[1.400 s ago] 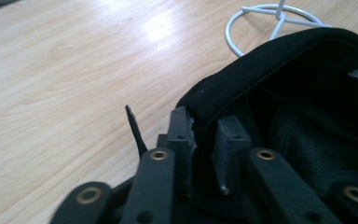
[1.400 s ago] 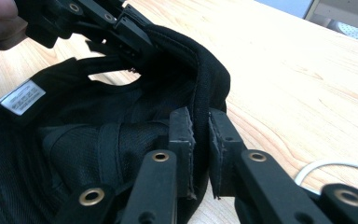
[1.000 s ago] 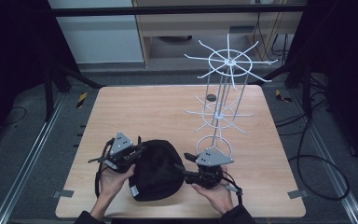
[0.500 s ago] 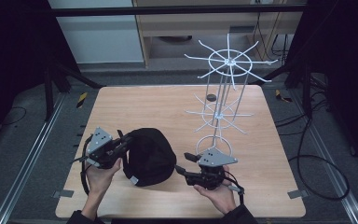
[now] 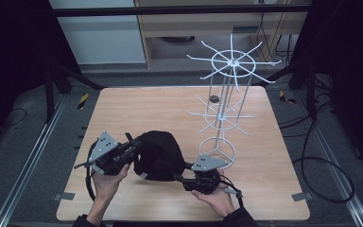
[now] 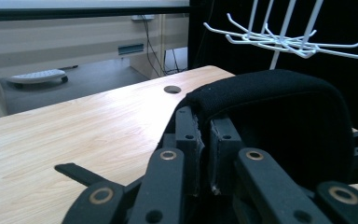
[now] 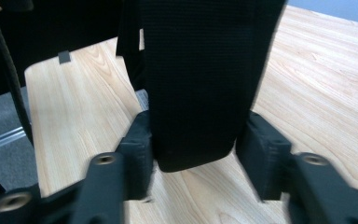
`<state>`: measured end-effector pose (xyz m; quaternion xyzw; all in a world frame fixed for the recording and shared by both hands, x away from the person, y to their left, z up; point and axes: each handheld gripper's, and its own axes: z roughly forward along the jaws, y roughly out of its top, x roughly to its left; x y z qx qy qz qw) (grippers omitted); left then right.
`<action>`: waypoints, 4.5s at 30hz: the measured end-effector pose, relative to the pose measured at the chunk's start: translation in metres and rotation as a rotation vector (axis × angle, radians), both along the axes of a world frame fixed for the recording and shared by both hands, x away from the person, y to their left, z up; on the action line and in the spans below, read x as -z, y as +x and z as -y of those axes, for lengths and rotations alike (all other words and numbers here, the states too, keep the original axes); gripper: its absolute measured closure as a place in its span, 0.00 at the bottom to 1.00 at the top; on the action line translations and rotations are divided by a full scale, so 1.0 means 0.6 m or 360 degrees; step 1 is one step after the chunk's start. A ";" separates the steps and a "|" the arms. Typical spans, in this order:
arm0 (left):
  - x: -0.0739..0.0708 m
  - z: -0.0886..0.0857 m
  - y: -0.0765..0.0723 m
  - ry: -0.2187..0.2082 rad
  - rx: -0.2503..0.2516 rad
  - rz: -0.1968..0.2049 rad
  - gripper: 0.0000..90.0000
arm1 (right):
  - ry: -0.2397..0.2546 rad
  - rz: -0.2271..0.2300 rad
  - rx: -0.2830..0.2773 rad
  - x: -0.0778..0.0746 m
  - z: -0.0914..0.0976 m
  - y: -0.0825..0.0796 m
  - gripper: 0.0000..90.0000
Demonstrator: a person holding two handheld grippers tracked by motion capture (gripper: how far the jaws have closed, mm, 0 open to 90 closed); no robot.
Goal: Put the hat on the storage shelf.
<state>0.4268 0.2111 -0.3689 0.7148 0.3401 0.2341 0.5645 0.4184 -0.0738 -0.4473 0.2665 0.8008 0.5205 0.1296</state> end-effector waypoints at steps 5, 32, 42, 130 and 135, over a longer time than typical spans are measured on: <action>0.004 0.000 -0.001 -0.0005 0.0029 -0.0003 0.93 | -0.0077 0.0064 0.0019 0.004 -0.002 -0.002 0.63; 0.092 -0.036 -0.095 0.0283 0.0047 -0.0215 0.93 | 0.0024 -0.0019 -0.0134 0.004 0.023 -0.035 0.37; 0.113 -0.041 -0.092 0.0374 0.0028 -0.0295 0.93 | 0.0074 -0.0091 -0.0186 -0.007 0.008 -0.037 0.61; 0.178 -0.031 0.000 0.0901 0.0097 -0.0640 0.58 | -0.0190 -0.0115 0.0603 0.036 0.219 -0.015 0.47; 0.185 -0.030 0.006 0.0902 0.0119 -0.0695 0.68 | -0.0185 -0.0121 0.0611 0.036 0.221 -0.015 0.47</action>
